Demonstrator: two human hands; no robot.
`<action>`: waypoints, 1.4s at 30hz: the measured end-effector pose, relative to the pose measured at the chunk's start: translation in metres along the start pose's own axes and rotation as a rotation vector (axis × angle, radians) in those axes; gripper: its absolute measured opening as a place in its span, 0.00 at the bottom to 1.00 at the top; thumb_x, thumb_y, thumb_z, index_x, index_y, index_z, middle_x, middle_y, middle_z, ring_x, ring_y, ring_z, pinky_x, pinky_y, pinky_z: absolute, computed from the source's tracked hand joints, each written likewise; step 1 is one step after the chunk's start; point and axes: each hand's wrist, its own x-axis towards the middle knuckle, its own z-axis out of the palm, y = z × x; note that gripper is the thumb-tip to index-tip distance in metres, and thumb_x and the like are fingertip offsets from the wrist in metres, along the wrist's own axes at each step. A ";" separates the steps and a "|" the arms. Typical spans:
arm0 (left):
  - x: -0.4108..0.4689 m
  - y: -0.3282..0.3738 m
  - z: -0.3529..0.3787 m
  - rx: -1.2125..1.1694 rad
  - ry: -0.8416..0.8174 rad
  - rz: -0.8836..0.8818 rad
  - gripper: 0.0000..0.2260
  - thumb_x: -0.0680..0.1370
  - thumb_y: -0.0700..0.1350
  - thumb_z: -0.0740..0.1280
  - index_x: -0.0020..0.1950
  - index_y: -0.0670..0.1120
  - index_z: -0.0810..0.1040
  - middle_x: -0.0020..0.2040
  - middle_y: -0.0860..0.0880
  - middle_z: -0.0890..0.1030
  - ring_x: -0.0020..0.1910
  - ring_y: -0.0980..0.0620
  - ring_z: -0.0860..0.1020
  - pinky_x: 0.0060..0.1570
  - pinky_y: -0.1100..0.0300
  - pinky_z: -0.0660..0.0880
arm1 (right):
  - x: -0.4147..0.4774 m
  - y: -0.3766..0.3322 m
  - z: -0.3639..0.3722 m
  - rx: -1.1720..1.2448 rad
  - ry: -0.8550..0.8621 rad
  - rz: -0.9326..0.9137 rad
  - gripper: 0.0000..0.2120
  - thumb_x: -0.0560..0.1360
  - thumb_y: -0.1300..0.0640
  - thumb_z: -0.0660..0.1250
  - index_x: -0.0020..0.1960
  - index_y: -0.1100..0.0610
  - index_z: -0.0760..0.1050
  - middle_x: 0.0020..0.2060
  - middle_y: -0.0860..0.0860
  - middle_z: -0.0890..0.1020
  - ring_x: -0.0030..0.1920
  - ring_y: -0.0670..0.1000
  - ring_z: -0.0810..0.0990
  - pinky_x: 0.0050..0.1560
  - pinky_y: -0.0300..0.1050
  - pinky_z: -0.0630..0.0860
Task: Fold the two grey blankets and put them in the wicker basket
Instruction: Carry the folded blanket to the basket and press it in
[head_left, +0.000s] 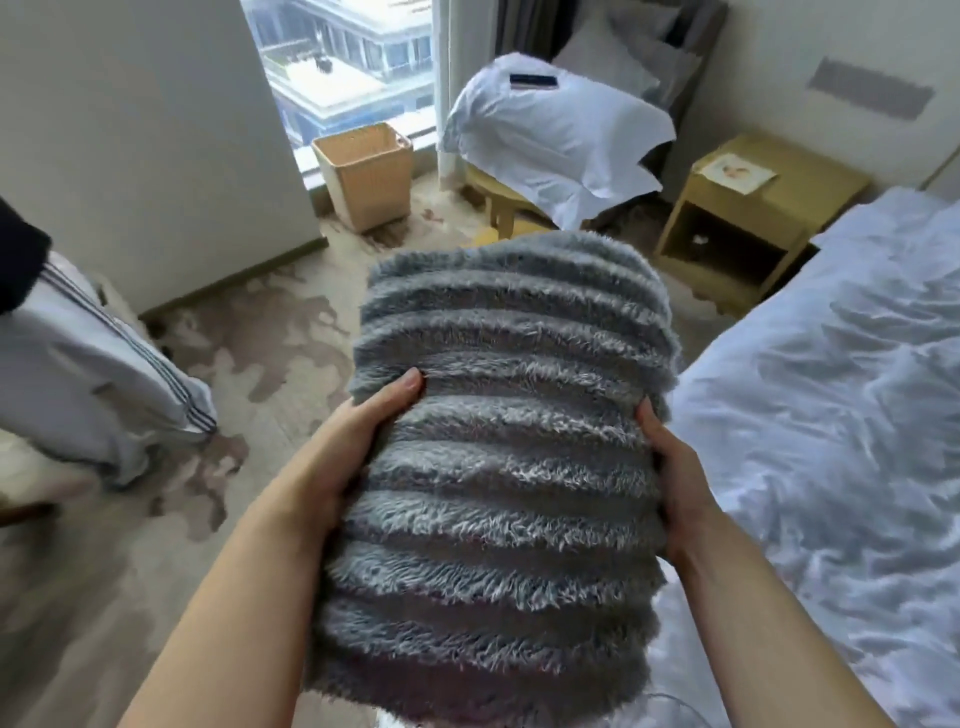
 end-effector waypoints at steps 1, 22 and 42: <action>0.002 0.008 -0.020 -0.016 0.006 -0.004 0.29 0.65 0.58 0.76 0.62 0.46 0.79 0.58 0.40 0.82 0.56 0.38 0.81 0.58 0.41 0.75 | 0.009 0.006 0.019 -0.003 -0.004 0.000 0.20 0.68 0.40 0.67 0.50 0.53 0.85 0.48 0.59 0.85 0.46 0.61 0.85 0.39 0.53 0.81; 0.241 0.180 -0.163 -0.069 0.023 -0.084 0.36 0.57 0.62 0.79 0.61 0.48 0.80 0.56 0.40 0.83 0.54 0.38 0.81 0.57 0.41 0.76 | 0.311 -0.068 0.161 -0.157 0.136 -0.099 0.29 0.70 0.42 0.64 0.67 0.55 0.73 0.66 0.57 0.76 0.67 0.59 0.73 0.69 0.60 0.66; 0.552 0.450 -0.333 -0.187 0.164 -0.110 0.30 0.54 0.63 0.80 0.52 0.50 0.85 0.53 0.41 0.84 0.48 0.41 0.84 0.44 0.49 0.80 | 0.729 -0.205 0.379 -0.363 -0.015 -0.007 0.33 0.68 0.37 0.66 0.67 0.53 0.74 0.68 0.52 0.73 0.68 0.56 0.72 0.70 0.58 0.65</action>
